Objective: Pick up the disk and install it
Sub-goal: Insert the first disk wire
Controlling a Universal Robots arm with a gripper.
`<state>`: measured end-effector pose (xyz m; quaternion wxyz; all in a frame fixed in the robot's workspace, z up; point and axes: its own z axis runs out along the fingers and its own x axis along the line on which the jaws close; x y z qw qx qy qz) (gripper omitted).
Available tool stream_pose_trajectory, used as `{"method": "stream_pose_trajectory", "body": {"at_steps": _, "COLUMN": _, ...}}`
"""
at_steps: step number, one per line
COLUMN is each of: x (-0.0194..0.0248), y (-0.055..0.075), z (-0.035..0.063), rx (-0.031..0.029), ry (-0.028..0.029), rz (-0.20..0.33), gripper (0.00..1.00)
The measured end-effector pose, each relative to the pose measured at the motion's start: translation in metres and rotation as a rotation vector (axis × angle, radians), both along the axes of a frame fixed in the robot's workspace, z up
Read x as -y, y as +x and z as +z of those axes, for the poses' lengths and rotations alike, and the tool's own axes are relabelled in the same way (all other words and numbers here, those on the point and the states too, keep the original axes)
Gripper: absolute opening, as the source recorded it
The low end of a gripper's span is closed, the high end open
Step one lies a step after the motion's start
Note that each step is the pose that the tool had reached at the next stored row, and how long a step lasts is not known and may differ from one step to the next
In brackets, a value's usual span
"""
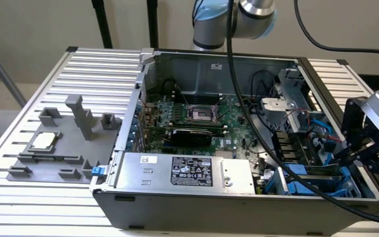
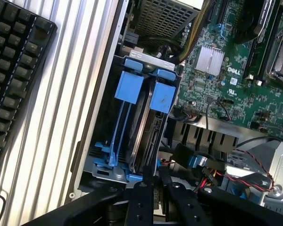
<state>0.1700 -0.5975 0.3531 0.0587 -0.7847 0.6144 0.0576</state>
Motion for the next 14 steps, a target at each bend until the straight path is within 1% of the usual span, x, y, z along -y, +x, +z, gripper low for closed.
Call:
{"method": "stream_pose_trajectory", "body": {"at_steps": 2, "x": 0.0000, "y": -0.003, "z": 0.0001, "rx": 0.0000, "ry": -0.0003, "rz": 0.000, "gripper": 0.17}}
{"method": "stream_pose_trajectory", "body": {"at_steps": 9, "x": 0.0001, "y": -0.031, "z": -0.0001, "rx": 0.0000, "ry": 0.0002, "rz": 0.000, "gripper": 0.17}}
{"method": "stream_pose_trajectory", "body": {"at_steps": 11, "x": 0.0001, "y": -0.036, "z": 0.0000, "rx": 0.0000, "ry": 0.0001, "rz": -0.005, "gripper": 0.17}}
{"method": "stream_pose_trajectory", "body": {"at_steps": 14, "x": 0.0002, "y": -0.038, "z": -0.0002, "rx": -0.0001, "ry": 0.0000, "rz": -0.028, "gripper": 0.17}}
